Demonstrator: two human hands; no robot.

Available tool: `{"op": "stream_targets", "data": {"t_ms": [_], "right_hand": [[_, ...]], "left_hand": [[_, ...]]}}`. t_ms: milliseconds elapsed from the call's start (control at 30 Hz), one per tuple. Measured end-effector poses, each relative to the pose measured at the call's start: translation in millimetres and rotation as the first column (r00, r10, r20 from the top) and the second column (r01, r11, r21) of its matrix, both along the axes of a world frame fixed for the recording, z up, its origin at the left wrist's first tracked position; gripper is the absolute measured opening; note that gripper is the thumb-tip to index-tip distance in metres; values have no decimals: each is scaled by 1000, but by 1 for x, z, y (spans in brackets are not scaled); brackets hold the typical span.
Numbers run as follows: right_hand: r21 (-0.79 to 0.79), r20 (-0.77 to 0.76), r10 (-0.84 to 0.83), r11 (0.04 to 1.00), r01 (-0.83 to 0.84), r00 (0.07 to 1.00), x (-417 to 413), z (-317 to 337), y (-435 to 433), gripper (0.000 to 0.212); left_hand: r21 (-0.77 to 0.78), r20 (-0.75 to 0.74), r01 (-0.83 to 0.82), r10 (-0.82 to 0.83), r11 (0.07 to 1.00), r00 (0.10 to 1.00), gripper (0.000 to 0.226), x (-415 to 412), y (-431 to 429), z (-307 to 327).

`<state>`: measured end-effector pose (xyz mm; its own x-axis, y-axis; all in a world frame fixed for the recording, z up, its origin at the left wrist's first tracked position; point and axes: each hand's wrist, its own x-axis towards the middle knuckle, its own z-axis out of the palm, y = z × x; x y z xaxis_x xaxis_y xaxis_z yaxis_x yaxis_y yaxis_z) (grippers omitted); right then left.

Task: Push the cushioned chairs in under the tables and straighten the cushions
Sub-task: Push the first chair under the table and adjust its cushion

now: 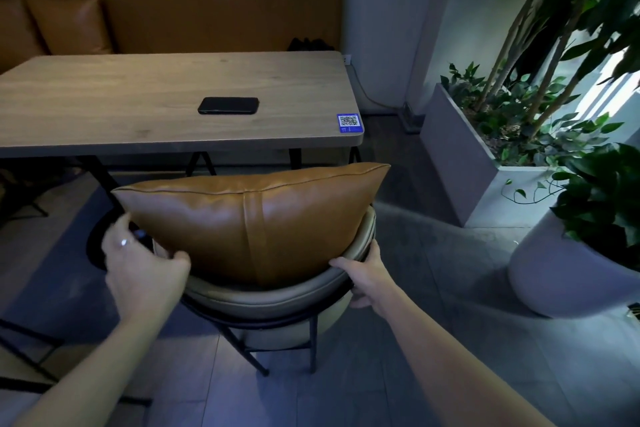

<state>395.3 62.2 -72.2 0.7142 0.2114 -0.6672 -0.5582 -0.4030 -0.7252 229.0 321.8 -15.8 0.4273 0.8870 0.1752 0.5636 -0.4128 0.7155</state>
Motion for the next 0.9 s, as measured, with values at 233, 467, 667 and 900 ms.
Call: {"op": "stream_targets", "data": {"t_ms": [233, 467, 667, 900], "right_hand": [[-84, 362, 91, 994, -65, 928, 19, 26, 14, 126], [3, 68, -57, 998, 57, 996, 12, 6, 11, 130], [115, -132, -104, 986, 120, 986, 10, -2, 9, 119], [124, -107, -123, 983, 136, 987, 4, -2, 14, 116]], "left_hand": [[296, -527, 657, -455, 693, 718, 107, 75, -13, 59], [167, -674, 730, -464, 663, 575, 128, 107, -53, 35], [120, -641, 694, -479, 710, 600, 126, 139, -74, 44], [117, -677, 714, -470, 691, 566, 123, 149, -80, 35]]}}
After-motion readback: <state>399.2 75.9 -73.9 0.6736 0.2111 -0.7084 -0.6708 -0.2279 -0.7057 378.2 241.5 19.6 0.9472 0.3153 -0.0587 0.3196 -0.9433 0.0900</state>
